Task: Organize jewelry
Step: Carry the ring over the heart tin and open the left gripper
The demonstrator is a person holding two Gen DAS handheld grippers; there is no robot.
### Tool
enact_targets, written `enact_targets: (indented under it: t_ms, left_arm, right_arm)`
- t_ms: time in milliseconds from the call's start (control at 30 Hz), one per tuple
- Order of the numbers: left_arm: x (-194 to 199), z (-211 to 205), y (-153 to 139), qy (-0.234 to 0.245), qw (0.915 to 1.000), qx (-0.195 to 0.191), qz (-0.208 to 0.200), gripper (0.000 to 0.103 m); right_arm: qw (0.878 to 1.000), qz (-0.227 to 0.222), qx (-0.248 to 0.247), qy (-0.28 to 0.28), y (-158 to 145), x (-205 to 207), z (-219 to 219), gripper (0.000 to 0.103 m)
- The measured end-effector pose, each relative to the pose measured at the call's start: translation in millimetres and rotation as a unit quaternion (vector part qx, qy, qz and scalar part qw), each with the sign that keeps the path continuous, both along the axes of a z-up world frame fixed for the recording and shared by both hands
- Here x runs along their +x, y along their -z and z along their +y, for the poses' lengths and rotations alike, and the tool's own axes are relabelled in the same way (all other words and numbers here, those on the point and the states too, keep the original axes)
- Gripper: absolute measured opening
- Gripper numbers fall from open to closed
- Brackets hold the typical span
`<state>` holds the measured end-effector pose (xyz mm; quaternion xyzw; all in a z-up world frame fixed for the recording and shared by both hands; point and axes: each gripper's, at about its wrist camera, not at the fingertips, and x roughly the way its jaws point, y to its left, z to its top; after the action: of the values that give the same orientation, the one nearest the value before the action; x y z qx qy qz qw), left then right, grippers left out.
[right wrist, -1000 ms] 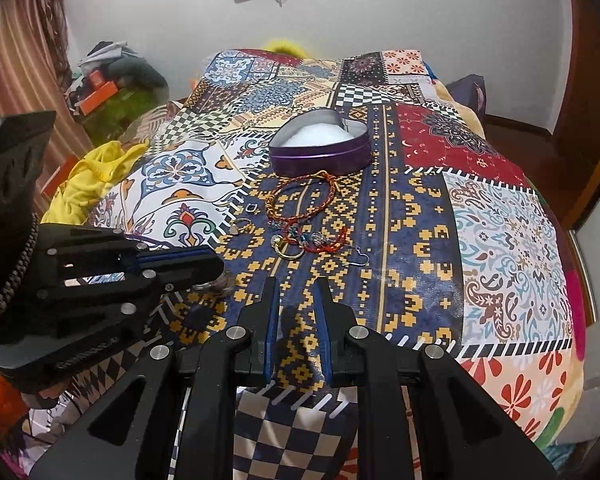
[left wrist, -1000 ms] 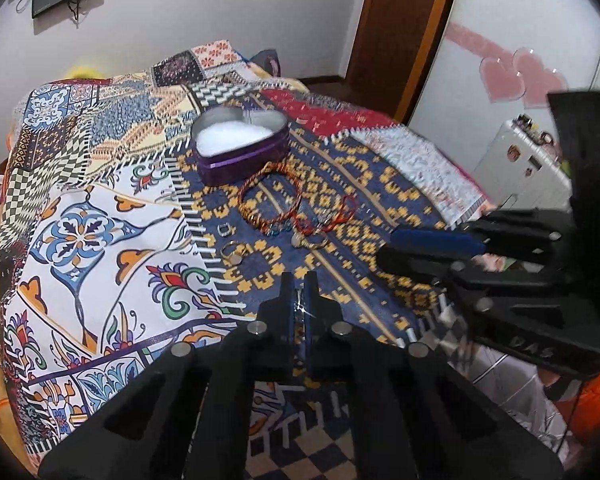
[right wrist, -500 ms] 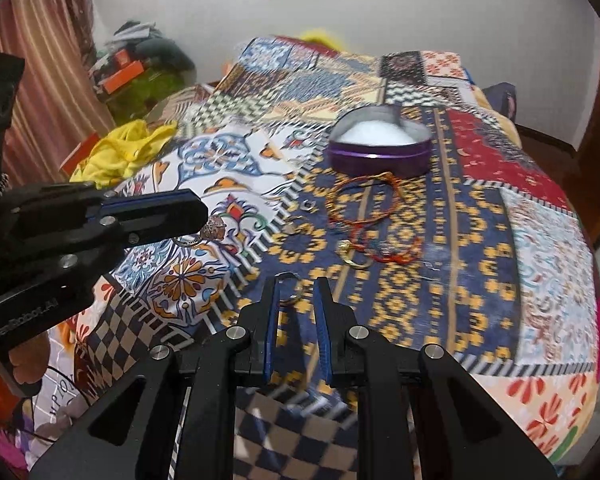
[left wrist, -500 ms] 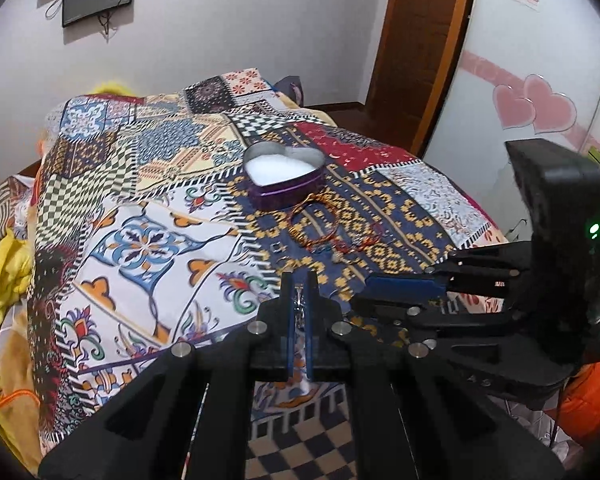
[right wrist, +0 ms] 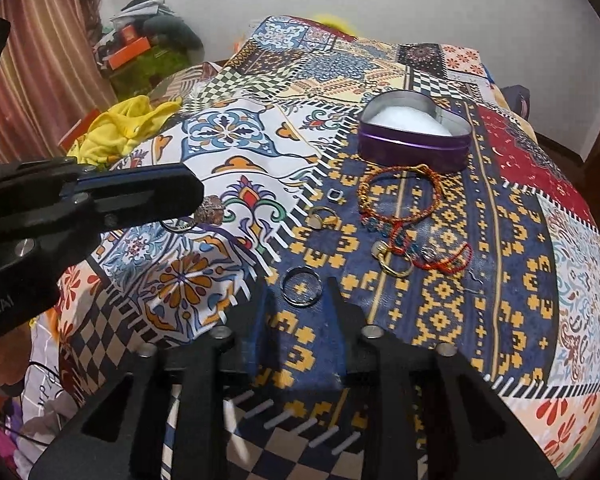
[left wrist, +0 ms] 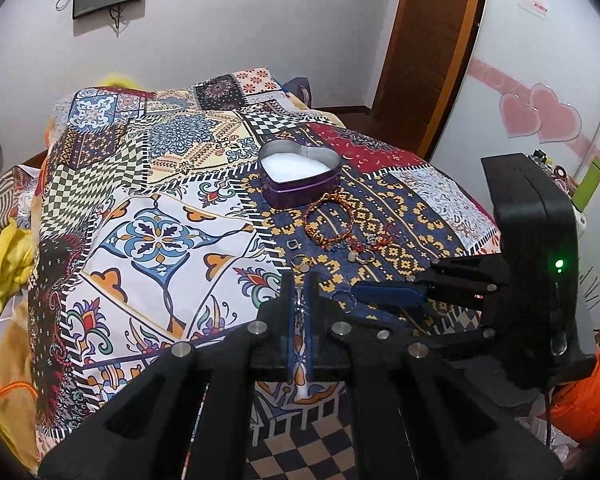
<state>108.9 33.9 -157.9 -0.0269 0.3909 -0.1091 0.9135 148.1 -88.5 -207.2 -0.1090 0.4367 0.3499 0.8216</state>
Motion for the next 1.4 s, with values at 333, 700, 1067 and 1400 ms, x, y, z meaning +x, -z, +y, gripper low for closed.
enact_targets:
  t_ms: [333,700,1067,1400]
  left_arm:
    - [6.8,7.0,-2.4,-0.011,0.9999,-0.006,-0.004,0.002]
    - [38.5,2.0,-14.8,-0.007,0.9996,-0.008,-0.026,0.002]
    - [87.2,-1.4,-26.8,-0.002,0.999,-0.012,-0.043,0.002]
    - [134.9,1.8,-19.2,0.0,0.9989,-0.037,-0.028,0.002]
  right_arm:
    - [1.0,-0.02,0.002,0.003,1.2,3.8,-0.6,0.02]
    - [0.995,-0.07,0.032,0.058,-36.1,32.6,-28.6,0.02]
    - [0.989,-0.108,0.053,0.09,-64.0,79.3,-35.0,0.02]
    - [0.991,-0.085,0.057,0.086,-52.9,125.0,-24.7,0.02]
